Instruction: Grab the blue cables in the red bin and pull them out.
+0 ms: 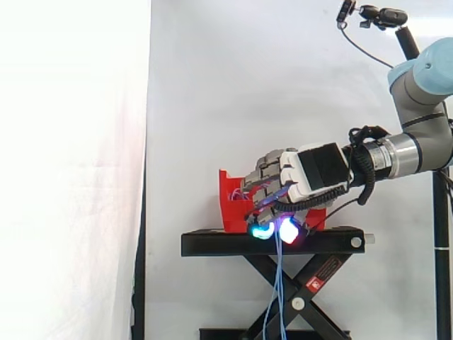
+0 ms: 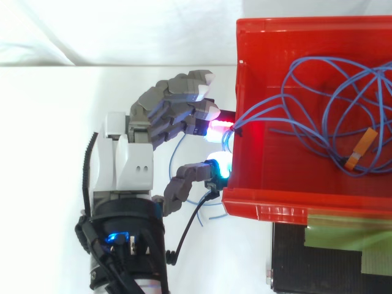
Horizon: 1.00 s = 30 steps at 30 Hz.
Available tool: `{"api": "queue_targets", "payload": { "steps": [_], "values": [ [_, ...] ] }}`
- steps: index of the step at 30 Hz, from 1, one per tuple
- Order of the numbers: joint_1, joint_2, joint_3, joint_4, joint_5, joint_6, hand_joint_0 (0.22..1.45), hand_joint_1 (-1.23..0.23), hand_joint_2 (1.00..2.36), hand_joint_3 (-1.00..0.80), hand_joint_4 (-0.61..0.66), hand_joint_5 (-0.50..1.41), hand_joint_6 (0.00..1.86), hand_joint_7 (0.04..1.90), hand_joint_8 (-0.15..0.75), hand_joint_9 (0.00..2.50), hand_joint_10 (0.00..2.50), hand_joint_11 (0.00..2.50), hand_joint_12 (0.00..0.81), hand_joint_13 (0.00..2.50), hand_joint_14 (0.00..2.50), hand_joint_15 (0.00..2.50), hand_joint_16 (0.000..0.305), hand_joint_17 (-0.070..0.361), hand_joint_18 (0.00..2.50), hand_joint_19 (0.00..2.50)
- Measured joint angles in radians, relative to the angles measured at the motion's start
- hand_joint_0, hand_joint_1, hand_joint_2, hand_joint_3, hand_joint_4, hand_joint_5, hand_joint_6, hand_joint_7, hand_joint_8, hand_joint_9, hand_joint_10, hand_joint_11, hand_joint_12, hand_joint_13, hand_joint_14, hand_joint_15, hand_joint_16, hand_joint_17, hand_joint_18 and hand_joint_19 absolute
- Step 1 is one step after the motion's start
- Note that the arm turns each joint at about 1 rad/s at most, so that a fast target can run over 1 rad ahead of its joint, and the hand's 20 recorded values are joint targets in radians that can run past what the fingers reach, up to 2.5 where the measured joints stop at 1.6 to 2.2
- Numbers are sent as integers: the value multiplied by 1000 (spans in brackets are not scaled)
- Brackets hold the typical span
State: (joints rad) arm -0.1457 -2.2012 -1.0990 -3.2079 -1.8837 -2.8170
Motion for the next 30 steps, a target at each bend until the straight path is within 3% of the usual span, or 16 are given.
{"api": "queue_targets", "payload": {
  "steps": [30],
  "values": [
    [0, 0, -9, -3, 1, 1, 748, -1064, 1000, -1000, 31, 991, 27, 848, 188, 995, 30, 861, 323, 789, 22, 575, 45, 102, 765, 829]
  ]
}}
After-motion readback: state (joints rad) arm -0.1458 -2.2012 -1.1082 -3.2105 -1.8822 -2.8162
